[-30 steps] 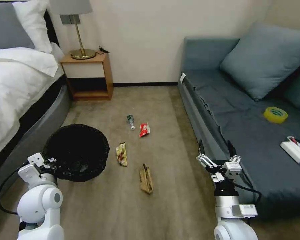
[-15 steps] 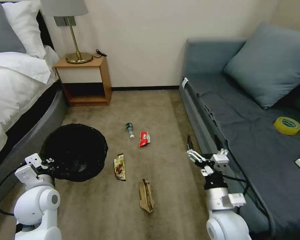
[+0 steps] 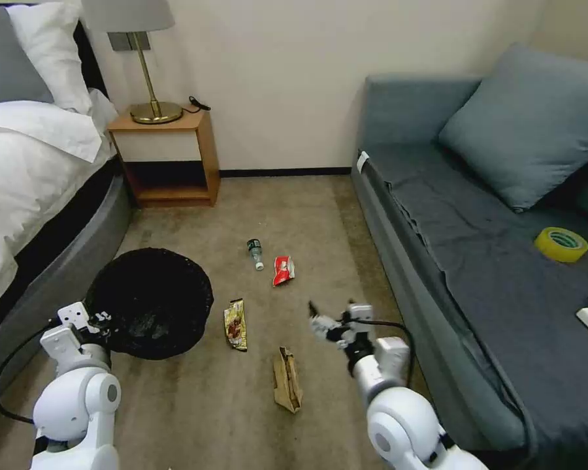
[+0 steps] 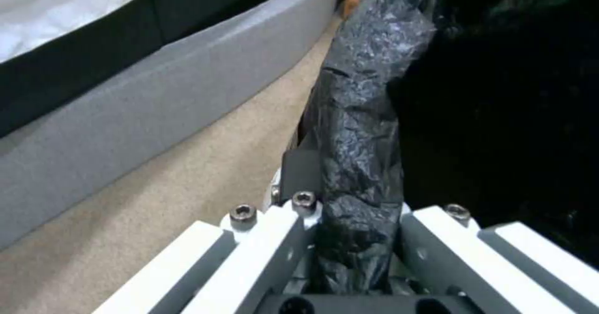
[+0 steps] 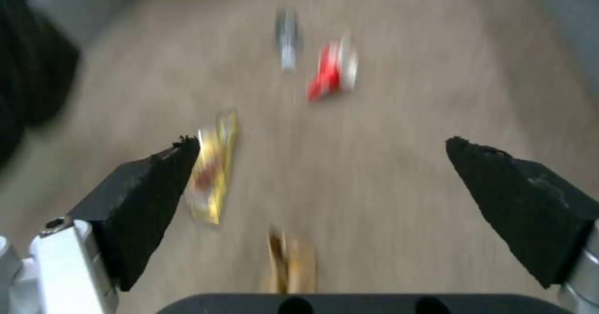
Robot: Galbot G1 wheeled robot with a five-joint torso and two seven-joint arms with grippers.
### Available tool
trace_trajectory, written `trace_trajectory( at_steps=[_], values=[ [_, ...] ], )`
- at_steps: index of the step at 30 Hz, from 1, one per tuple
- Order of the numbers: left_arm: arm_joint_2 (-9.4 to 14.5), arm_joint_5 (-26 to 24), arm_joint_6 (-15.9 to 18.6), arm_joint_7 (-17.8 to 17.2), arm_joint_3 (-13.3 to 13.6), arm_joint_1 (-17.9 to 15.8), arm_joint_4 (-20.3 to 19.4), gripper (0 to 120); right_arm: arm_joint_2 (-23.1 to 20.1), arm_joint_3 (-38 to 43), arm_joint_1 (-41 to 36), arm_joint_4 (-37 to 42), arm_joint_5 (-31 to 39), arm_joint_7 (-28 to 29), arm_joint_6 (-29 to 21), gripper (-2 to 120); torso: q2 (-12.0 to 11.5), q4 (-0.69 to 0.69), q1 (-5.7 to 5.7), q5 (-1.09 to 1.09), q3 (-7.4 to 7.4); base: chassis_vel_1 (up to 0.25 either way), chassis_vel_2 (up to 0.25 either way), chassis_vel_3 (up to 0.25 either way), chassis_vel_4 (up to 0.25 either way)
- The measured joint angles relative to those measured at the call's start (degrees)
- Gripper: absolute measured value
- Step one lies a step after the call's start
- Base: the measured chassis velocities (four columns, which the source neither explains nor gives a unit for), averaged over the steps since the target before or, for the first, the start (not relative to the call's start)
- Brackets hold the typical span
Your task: Pick up the trash bin, then pick up the garbage on the floor and place it into the trash bin.
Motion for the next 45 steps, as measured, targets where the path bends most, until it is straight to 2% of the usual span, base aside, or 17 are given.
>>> trace_trajectory(
  at_steps=[3,9,12,15,18,28,33,35,42,45],
  values=[
    [-0.2,0.5,0.0,0.0,0.0,0.1,0.0,2,-1.5,-4.8,5.1,-3.5,8.4,1.9,-5.5,100,0.0,-0.02,0.00,0.00,0.00,0.000,0.000,0.000,0.000],
    [-0.4,1.1,-0.2,0.0,-0.1,-0.1,0.0,2,-0.2,-13.0,12.1,-10.0,16.7,3.7,-10.1,100,0.0,-0.01,0.00,0.00,0.00,0.000,0.000,0.000,0.000],
    [-0.6,1.3,-0.3,0.0,-0.1,-0.1,0.0,2,1.1,-15.4,13.9,-13.1,17.4,3.8,-10.2,100,0.0,-0.01,0.00,-0.01,0.00,0.000,0.000,0.000,0.000],
    [-0.6,1.5,-0.4,0.0,-0.2,-0.2,0.1,2,1.9,-17.0,15.0,-15.4,17.5,3.8,-10.2,100,0.0,-0.01,0.00,0.00,0.00,0.000,0.000,0.000,0.000],
    [-0.8,1.6,-0.5,0.0,-0.2,-0.4,0.2,2,4.6,-20.6,17.7,-22.4,15.6,2.1,-9.4,100,0.0,-0.02,0.00,-0.01,0.00,0.000,0.000,0.000,0.000],
    [-0.9,2.2,-0.9,0.0,-0.3,-0.2,0.4,2,9.9,-23.6,20.4,-33.2,11.5,-0.6,-6.5,100,0.0,-0.02,0.00,-0.01,0.00,0.000,0.000,0.000,0.000],
    [-0.9,2.2,-1.0,0.0,-0.3,0.2,0.2,2,10.7,-24.7,21.4,-36.3,9.2,-1.8,-4.9,100,0.0,-0.01,0.00,-0.01,0.00,0.000,0.000,0.000,0.000],
    [-1.0,2.4,-1.4,0.0,-0.3,0.7,-0.1,2,11.5,-25.7,22.3,-40.3,6.3,-3.0,-3.3,100,0.0,-0.02,0.00,0.00,0.00,0.000,0.000,0.000,0.000],
    [-1.1,2.6,-1.8,0.2,-0.4,1.3,-0.4,2,11.7,-26.1,22.8,-43.0,4.0,-4.0,-2.2,100,0.0,-0.02,0.00,0.00,0.00,0.000,0.000,0.000,0.000],
    [-1.1,2.7,-1.9,0.2,-0.5,1.6,-0.5,2,12.0,-26.1,22.7,-44.1,3.1,-4.4,-1.8,95,0.0,-0.01,0.00,0.00,0.00,0.000,0.000,0.000,0.000]
  ],
)
